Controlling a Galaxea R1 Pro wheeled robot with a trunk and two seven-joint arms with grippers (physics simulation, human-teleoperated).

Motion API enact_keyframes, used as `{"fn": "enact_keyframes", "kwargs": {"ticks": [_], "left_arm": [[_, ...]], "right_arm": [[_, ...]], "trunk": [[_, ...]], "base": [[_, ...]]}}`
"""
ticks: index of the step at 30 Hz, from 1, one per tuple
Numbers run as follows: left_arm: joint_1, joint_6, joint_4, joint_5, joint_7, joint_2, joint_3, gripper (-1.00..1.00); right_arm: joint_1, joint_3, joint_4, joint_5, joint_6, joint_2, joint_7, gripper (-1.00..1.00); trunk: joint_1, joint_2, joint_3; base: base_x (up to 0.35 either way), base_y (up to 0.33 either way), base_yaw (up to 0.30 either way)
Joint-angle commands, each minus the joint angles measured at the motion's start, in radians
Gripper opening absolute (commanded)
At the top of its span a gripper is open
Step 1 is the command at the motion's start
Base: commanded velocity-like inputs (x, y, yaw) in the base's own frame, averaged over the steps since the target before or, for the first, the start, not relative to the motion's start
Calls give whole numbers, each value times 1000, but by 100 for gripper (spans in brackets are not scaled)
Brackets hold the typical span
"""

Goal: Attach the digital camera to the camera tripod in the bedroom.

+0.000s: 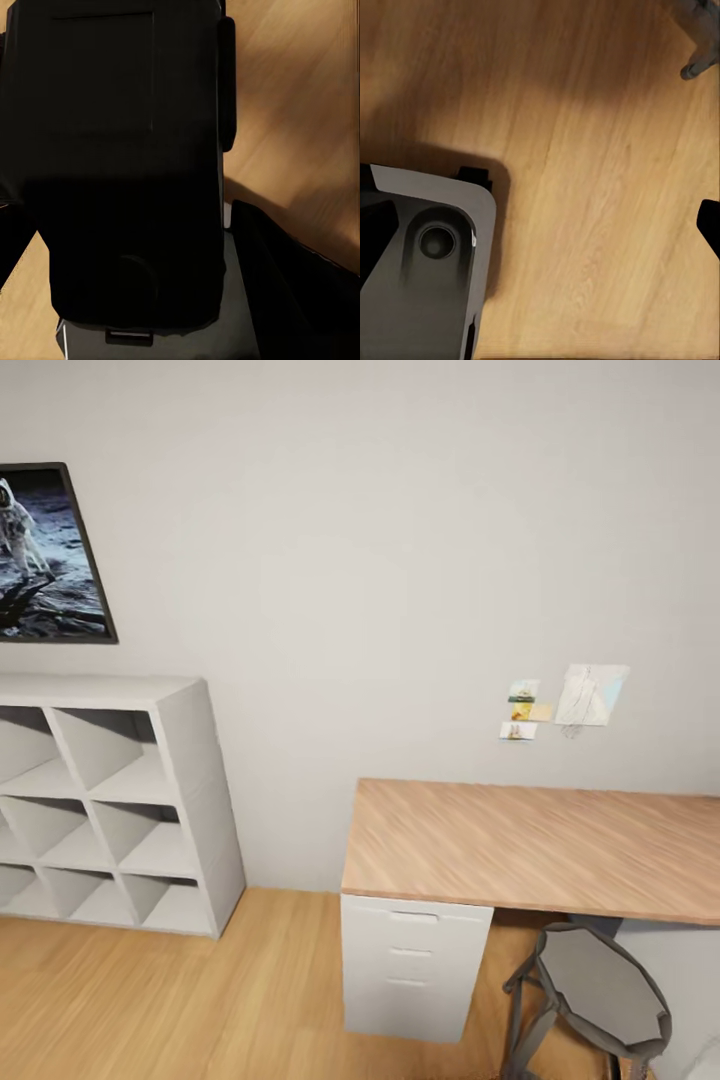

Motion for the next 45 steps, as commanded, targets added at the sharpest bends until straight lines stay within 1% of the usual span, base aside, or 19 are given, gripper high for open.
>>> {"fn": "enact_keyframes", "kwargs": {"ticks": [1,45], "left_arm": [[-1,-2,0,6,2,0,-9,-100],[-1,-2,0,6,2,1,-9,-100]], "right_arm": [[-2,4,3,0,-6,0,3,100],[-2,5,3,0,-5,0,3,100]], "trunk": [[0,-2,-2],[0,-2,-2]], "base": [[0,0,-298],[0,0,-298]]}}
